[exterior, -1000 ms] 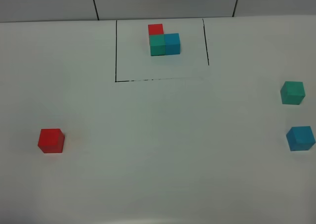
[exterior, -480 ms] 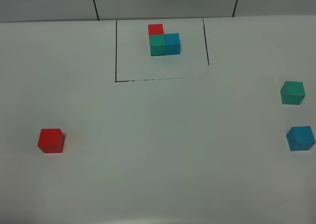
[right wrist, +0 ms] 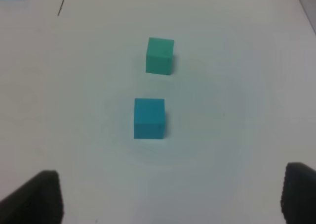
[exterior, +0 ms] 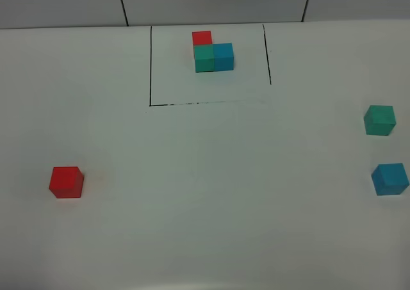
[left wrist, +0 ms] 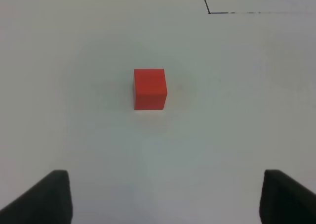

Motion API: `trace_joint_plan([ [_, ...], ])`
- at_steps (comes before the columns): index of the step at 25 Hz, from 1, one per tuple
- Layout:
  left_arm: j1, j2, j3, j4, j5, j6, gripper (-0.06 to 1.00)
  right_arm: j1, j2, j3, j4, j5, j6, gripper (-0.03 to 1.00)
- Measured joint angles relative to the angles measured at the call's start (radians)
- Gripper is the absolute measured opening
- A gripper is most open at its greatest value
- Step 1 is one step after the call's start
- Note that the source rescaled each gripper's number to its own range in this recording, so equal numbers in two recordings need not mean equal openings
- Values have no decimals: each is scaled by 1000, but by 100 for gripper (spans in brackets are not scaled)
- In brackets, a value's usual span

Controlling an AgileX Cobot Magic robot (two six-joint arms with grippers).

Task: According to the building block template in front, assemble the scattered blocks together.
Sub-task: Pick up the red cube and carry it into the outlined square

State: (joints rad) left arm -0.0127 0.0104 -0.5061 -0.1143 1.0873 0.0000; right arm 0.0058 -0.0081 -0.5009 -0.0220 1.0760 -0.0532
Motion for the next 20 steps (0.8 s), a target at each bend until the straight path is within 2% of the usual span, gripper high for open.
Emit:
trace_joint_plan([
  [4,0,0,-4,0,-20,0,81,0,0,0,0,0,0,86],
  [9,0,45,-29,-1,-120,-7,81,0,0,0,0,0,0,86],
  [16,0,318,-62,-1,-200,-8,83,0,0,0,0,0,0,86],
  [20,0,510,-121,-1,-209,-8,84,0,0,0,0,0,0,86],
])
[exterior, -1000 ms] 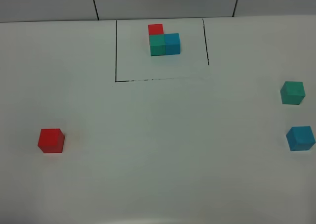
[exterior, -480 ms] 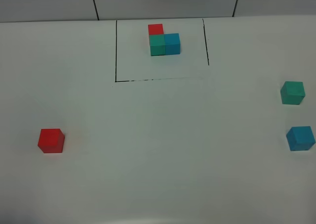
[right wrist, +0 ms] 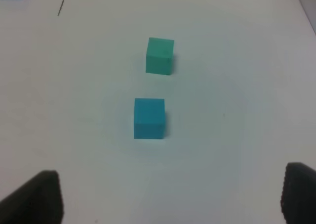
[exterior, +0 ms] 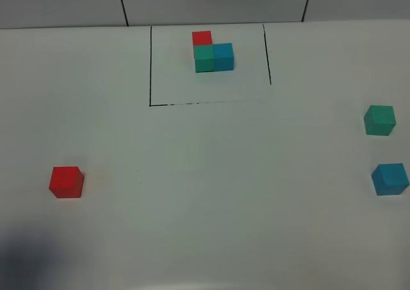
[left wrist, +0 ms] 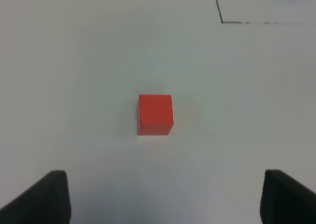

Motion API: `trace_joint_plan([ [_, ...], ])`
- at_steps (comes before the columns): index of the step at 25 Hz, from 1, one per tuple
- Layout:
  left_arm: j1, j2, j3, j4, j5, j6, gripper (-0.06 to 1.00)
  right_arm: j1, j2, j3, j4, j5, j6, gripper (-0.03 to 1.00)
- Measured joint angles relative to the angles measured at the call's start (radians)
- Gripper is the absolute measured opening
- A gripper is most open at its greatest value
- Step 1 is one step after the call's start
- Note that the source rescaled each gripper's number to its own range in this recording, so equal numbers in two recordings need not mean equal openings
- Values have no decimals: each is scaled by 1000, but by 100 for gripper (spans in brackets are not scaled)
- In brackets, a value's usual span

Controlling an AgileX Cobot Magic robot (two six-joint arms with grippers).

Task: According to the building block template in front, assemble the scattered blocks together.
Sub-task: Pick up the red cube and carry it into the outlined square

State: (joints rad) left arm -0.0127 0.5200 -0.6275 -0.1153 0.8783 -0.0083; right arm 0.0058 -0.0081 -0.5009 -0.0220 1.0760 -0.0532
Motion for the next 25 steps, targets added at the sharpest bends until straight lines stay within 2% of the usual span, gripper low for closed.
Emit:
trace_joint_plan([
  [8,0,404,-145,1,35,0,83,0,0,0,0,0,0,86],
  [17,-4,721,-205,2,5,8,83,0,0,0,0,0,1,86],
  [21,-52,837,-228,55,3,8,83,0,0,0,0,0,2,86],
  [25,-87,923,-229,115,-30,-59,83,0,0,0,0,0,2,86],
])
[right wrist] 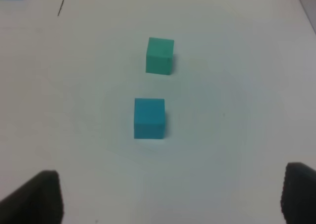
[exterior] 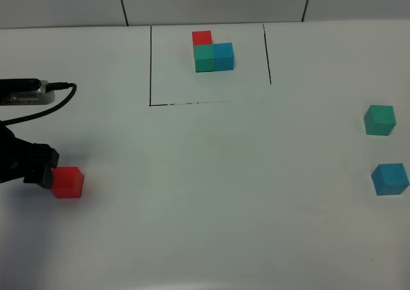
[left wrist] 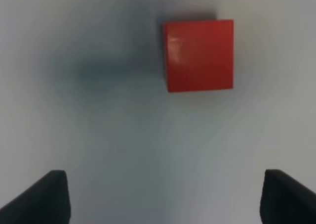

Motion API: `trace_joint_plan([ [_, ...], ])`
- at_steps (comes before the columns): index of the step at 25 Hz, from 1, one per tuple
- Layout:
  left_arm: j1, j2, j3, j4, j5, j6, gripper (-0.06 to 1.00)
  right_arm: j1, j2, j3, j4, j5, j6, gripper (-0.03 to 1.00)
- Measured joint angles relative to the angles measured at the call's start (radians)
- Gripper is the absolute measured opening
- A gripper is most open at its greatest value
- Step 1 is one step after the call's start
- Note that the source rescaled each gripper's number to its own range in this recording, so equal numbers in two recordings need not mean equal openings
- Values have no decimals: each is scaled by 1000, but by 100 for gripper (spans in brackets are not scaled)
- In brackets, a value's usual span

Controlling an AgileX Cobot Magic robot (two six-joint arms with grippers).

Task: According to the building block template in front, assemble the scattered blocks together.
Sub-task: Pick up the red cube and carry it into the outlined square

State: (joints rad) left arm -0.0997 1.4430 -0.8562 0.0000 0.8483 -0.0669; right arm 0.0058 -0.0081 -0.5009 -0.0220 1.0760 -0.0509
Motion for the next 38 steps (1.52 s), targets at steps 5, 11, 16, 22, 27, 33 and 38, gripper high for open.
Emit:
trace_joint_plan([
  [5,-2,68,0,0,-78,-22,83,0,0,0,0,0,0,86],
  [11,-2,119,0,-60,-154,-5,83,0,0,0,0,0,0,86],
  [16,-2,145,0,-62,-187,-5,83,0,0,0,0,0,0,86],
  [22,-2,145,0,-64,-206,-5,83,0,0,0,0,0,0,86],
  [27,-39,148,0,-50,-208,-5,83,0,0,0,0,0,0,86],
  [33,-82,202,0,-26,-231,-76,83,0,0,0,0,0,0,86],
  [38,-82,263,0,-14,-264,-102,83,0,0,0,0,0,0,86],
])
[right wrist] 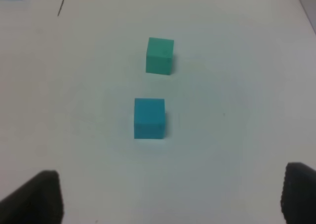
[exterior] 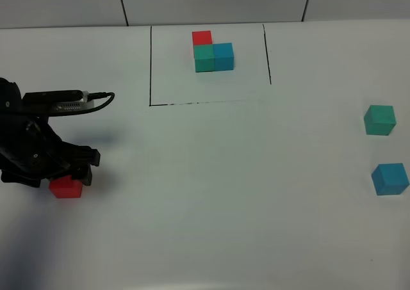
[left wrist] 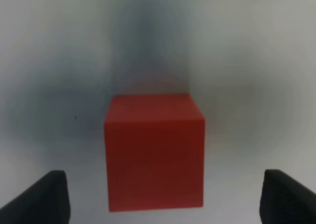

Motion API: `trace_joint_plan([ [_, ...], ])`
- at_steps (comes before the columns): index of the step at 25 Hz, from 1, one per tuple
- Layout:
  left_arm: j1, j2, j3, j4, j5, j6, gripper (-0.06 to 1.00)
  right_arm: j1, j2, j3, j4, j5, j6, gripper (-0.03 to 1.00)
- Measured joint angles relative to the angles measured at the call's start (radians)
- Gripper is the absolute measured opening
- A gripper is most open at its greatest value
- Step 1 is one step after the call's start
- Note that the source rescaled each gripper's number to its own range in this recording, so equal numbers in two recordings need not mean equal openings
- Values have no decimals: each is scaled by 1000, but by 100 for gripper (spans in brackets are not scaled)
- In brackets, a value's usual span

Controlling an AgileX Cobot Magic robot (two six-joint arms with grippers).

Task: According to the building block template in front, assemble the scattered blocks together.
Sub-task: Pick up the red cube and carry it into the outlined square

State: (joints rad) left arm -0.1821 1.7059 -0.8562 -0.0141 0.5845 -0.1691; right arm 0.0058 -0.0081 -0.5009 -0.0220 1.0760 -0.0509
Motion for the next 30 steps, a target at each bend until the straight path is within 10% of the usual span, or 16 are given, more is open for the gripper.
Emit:
trace_joint_plan([
  [11,0,95,0,-1,-44,-6,81,0,0,0,0,0,3,86],
  [15,0,96,-1,14,-44,-7,46,0,0,0,0,0,3,86],
  [18,0,96,-1,21,-39,-9,0,0,0,0,0,0,3,86],
  [30,-21,97,-141,21,85,146,1,0,0,0,0,0,4,86],
])
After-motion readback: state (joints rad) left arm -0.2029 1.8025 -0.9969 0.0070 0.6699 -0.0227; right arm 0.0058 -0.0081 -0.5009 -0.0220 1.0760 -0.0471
